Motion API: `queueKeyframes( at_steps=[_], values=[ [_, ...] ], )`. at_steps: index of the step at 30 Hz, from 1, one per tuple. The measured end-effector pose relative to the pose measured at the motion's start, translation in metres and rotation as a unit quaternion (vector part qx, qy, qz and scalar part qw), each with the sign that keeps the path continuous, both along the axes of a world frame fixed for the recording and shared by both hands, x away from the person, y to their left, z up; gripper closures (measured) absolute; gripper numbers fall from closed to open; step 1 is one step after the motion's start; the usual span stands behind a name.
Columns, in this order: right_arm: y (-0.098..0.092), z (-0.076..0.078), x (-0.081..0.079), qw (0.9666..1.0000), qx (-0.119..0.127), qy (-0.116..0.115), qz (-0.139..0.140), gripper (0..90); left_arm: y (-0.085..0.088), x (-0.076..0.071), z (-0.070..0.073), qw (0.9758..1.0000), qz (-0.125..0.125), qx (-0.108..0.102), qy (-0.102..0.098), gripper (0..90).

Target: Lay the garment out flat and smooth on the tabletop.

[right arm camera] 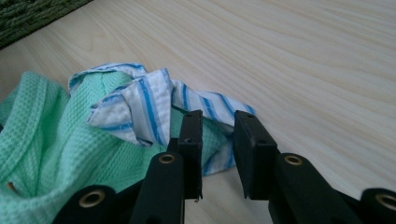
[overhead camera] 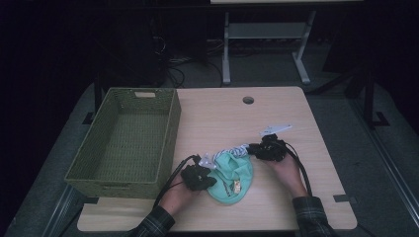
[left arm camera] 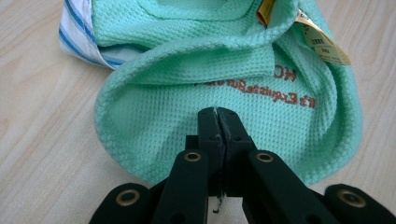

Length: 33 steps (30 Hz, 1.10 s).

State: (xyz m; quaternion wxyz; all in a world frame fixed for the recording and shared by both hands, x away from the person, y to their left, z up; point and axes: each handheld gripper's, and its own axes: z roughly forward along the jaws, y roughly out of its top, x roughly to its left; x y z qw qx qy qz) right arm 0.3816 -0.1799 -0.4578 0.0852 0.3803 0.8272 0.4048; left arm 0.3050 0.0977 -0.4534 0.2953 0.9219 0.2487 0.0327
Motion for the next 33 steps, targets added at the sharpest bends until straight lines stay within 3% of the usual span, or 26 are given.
queueKeyframes(
  at_steps=[8,16,23,33],
  values=[
    [0.009,-0.01,0.004,0.9998,-0.005,0.018,0.006,72.9,0.0,0.0,0.0,1.0,-0.001,0.0,-0.001,88.4],
    [0.012,-0.014,0.004,0.9994,-0.02,0.022,0.016,87.9,0.0,0.0,0.0,1.0,-0.001,0.001,-0.001,88.6],
    [0.01,-0.011,0.003,0.9995,-0.021,0.014,0.018,89.7,0.0,0.0,0.0,1.0,-0.001,0.001,-0.001,88.6],
    [-0.001,-0.001,0.0,0.9997,-0.023,-0.008,-0.001,89.8,0.0,0.0,0.0,1.0,-0.001,0.001,-0.001,88.6]
  ],
)
